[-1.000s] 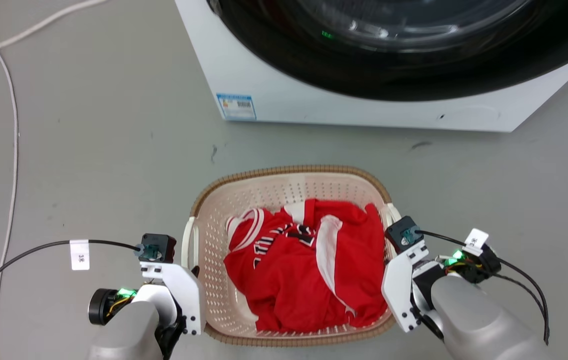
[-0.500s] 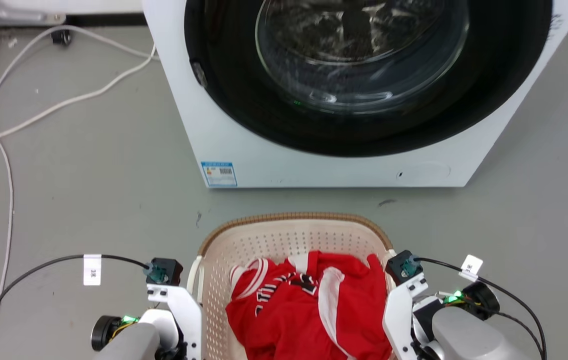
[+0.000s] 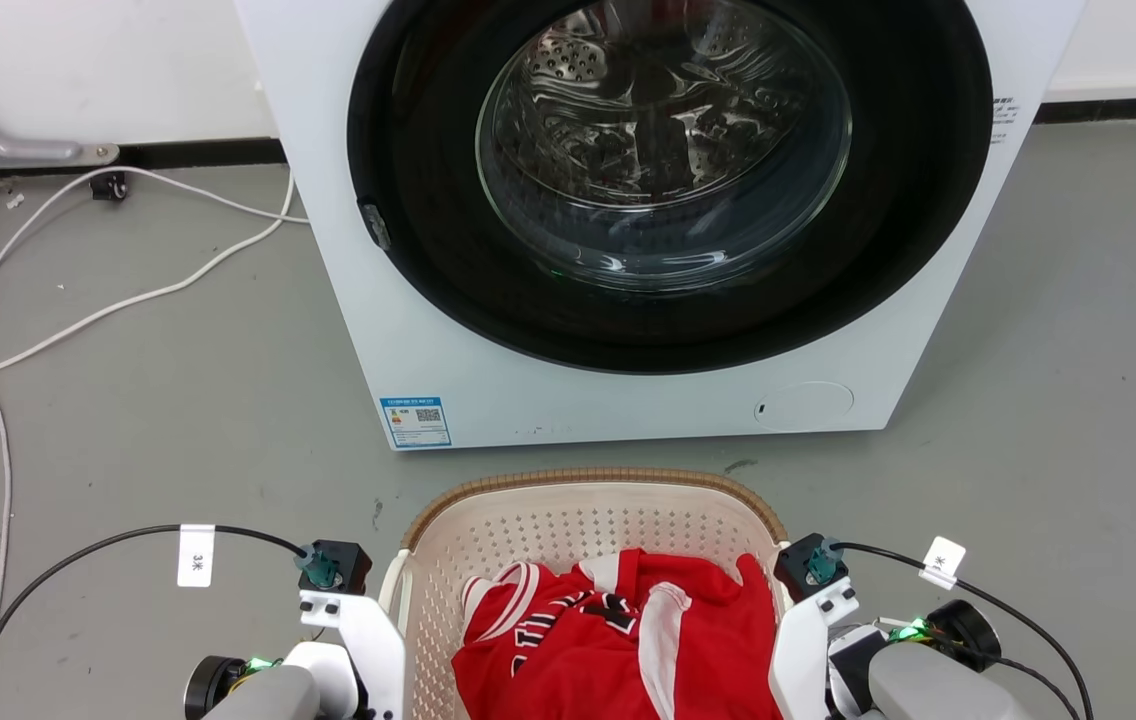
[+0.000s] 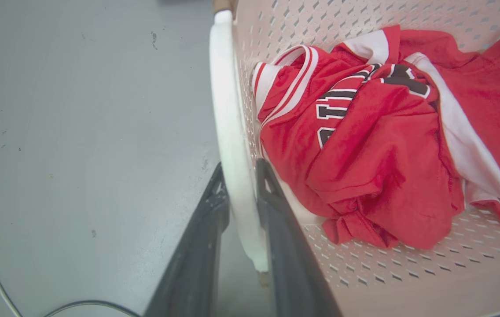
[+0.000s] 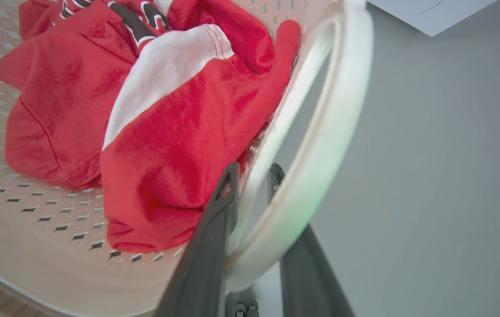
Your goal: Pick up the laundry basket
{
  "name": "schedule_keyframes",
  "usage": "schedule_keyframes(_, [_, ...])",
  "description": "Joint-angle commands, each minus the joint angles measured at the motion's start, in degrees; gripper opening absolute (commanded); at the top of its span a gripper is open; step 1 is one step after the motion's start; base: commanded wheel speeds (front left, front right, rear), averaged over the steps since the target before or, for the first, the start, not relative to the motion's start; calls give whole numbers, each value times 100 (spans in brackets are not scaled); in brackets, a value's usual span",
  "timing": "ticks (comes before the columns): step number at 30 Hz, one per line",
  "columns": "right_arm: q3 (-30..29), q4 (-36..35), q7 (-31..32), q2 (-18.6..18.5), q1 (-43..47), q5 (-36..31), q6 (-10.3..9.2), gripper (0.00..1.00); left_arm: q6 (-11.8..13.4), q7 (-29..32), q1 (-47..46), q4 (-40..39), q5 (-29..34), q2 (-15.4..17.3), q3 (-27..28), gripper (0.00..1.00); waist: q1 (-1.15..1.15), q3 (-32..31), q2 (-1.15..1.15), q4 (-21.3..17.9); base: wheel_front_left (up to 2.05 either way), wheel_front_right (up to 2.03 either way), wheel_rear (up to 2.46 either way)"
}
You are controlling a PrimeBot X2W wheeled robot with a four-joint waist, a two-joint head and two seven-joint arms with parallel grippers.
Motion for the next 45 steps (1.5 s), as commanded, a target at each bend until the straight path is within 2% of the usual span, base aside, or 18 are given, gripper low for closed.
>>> schedule_keyframes(1, [102, -28, -17, -1, 51, 59, 78, 0, -9, 19, 31, -10, -19, 70, -64, 0, 1, -50, 0, -8, 0, 0, 0])
schedule_keyframes(21, [642, 125, -135, -22, 97, 708, 77, 0, -3, 144, 163, 50, -523, 123, -513, 0, 1, -248, 0, 18, 0, 0, 0])
schedule_keyframes(45, [1005, 200, -244, -36, 50, 1024, 78, 0, -3, 40, 135, 115, -914, 130, -912, 0, 1, -287, 0, 67, 0, 0, 0])
